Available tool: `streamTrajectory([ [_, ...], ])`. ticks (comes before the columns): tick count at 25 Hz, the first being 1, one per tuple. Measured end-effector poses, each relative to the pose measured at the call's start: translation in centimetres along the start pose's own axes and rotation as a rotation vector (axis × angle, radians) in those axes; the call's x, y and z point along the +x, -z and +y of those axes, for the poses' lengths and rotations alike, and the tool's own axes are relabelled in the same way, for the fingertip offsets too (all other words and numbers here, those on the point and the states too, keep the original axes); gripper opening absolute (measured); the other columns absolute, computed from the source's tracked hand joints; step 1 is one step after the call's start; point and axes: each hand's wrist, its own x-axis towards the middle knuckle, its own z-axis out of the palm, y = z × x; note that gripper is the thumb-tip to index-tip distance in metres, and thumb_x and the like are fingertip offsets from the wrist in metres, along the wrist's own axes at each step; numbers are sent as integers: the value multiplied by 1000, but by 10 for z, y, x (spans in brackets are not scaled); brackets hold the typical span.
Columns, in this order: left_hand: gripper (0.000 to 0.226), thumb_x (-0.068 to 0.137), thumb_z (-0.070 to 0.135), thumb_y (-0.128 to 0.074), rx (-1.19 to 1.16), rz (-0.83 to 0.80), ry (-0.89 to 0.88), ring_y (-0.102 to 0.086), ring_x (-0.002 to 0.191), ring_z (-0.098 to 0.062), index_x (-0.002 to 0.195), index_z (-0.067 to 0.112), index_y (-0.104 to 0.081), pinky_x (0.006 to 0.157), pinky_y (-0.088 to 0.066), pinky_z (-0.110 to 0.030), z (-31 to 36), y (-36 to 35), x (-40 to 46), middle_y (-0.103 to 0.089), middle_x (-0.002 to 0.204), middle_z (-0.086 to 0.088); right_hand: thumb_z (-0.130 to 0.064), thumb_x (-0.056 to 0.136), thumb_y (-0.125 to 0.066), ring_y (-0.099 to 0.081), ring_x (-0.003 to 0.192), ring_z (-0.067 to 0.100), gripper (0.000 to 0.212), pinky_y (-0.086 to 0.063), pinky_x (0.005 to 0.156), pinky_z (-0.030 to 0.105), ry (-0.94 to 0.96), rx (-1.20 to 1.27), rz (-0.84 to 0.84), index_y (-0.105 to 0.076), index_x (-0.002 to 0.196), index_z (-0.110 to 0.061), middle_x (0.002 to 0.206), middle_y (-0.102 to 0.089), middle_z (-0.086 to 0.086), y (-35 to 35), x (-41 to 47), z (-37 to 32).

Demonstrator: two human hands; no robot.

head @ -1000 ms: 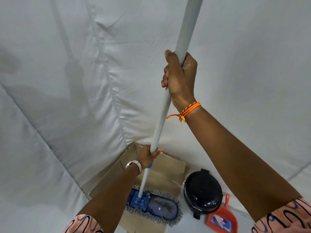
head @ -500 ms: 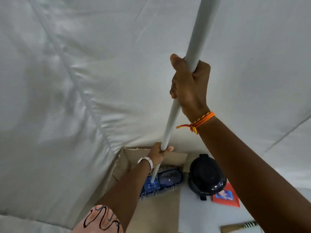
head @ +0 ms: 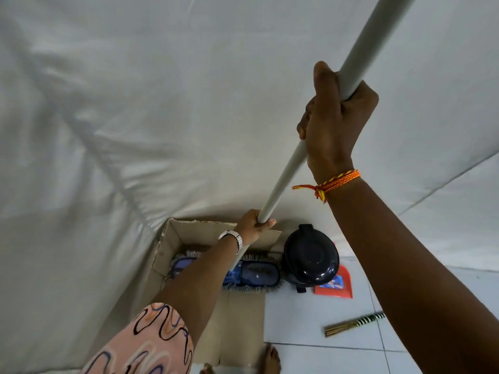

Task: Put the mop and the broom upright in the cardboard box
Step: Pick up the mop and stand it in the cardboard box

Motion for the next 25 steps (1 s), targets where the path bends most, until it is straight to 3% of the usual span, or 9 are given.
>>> streamTrajectory([
  [3,41,89,31,-64,-3,49,49,-42,50,-16,54,22,-46,63,-38,-30,-20,3,23,-44,52,3,-18,92,-66,-32,35,23,48,-35,41,26,9,-31,-4,-41,51,-24,44,-35,1,-7,0,36],
  [7,38,87,35,-65,34,39,93,-47,50,-14,54,24,-48,60,-40,-28,-49,17,51,-50,52,5,-15,93,-66,-30,41,46,44,-31,35,41,11,-49,-44,-42,56,-11,50,-34,12,-22,0,82],
  [12,35,86,40,-65,-42,0,148,-54,74,-24,77,6,-58,79,-53,-43,-71,31,89,-58,76,-15,-13,95,-65,-35,44,27,43,-34,41,41,-19,-81,-145,-41,59,-11,50,-37,7,-46,31,132],
  [16,33,89,32,-63,-140,28,157,-56,92,-24,84,-1,-60,100,-47,-55,-79,39,124,-68,104,-29,-11,96,-64,-31,37,18,45,-34,42,25,-85,-21,-225,-38,59,-16,47,-34,2,-63,68,166],
  [18,29,89,32,-64,-148,124,155,-60,89,-24,76,6,-57,97,-50,-49,-80,39,139,-70,97,-26,-11,97,-62,-31,35,17,44,-34,41,23,-86,-28,-254,-37,61,-15,46,-34,-1,-70,89,178],
  [21,30,87,36,-66,-129,227,141,-59,71,-22,69,14,-56,80,-52,-37,-88,36,160,-63,70,-5,-11,98,-61,-35,35,16,43,-38,41,24,-88,-55,-262,-39,61,-11,44,-37,-1,-77,113,198],
  [25,29,87,35,-66,-140,261,119,-56,66,-21,66,17,-56,75,-48,-34,-95,36,183,-63,69,-4,-16,100,-61,-40,34,16,43,-45,40,26,-61,-96,-276,-43,61,-11,43,-40,0,-81,138,216],
])
